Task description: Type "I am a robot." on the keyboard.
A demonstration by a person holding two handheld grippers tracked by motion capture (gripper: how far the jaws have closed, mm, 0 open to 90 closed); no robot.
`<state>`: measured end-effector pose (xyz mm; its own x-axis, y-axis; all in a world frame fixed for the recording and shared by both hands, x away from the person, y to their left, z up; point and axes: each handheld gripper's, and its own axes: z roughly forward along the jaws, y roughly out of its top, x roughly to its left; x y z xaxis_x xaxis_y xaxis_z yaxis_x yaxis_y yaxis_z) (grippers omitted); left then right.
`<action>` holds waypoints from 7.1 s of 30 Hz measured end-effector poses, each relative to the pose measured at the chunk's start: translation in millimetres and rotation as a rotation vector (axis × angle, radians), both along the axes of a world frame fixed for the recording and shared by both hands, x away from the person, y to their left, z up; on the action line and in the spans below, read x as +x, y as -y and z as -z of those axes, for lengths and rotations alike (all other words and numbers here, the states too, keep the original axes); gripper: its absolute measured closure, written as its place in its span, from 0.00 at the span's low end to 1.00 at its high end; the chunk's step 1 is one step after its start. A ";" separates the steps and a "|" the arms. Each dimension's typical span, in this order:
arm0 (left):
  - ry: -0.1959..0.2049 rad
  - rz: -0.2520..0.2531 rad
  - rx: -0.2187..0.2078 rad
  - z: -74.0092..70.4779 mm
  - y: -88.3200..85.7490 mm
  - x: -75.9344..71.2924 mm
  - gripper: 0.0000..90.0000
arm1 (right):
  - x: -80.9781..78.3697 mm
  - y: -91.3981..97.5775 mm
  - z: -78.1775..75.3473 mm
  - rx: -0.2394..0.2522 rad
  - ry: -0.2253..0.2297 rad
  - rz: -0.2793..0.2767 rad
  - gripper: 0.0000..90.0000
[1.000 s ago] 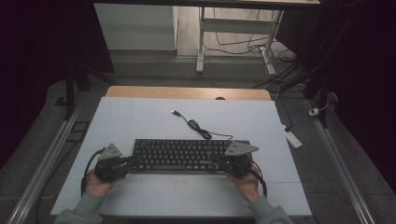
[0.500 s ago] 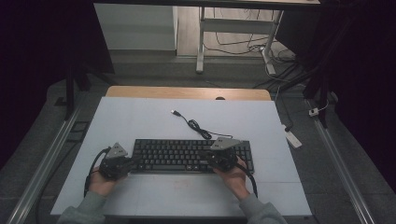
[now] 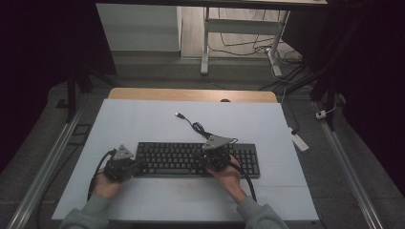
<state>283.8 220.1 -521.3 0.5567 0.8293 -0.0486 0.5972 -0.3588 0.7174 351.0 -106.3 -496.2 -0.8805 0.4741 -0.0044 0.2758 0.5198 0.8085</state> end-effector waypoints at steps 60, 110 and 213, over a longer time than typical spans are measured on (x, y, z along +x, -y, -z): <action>-0.023 0.005 0.027 9.2 1.1 3.0 0.99 | 27.4 -41.0 23.2 -0.065 -0.038 0.029 0.97; 0.033 -0.035 -0.091 -3.8 -8.0 -2.0 0.49 | 4.2 37.7 -0.5 0.019 -0.026 0.062 0.67; 0.022 0.238 -0.069 -18.7 61.9 11.6 0.68 | -20.1 67.3 5.9 0.036 0.000 0.083 0.62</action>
<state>295.4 158.2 -502.5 0.7374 0.6698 -0.0867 0.4859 -0.4370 0.7570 330.9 -173.5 -502.1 -0.8383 0.5451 0.0136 0.3163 0.4659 0.8264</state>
